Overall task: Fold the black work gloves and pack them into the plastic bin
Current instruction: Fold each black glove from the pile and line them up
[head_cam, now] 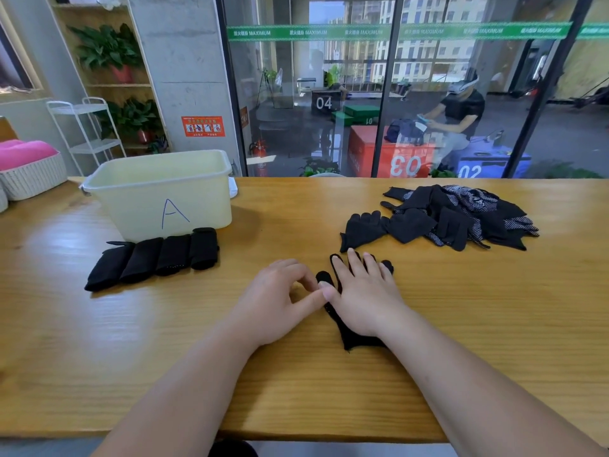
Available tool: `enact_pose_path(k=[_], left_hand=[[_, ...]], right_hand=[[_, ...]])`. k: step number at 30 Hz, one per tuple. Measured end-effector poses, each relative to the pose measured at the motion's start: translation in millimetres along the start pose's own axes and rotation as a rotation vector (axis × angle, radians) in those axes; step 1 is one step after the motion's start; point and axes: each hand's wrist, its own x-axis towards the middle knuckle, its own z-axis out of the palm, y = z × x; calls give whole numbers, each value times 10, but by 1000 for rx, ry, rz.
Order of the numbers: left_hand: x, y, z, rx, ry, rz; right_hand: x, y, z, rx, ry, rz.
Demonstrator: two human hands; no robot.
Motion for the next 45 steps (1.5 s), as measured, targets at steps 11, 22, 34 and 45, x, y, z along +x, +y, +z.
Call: enact_pose_path(k=[11,22,34,45], left_hand=[[19,-6,-5,13,72,-67],[17,-56,54,121,45,-12],[46,-24,111,422,-123,22],[-22,89,36,8,-235,111]], right_hand=[[-108,-55,27,-16,-52,-56],[-3,-8,-97,143,6,-80],[-428,745,-115,154,12,-263],[-548,820,-185,434,117,-395]])
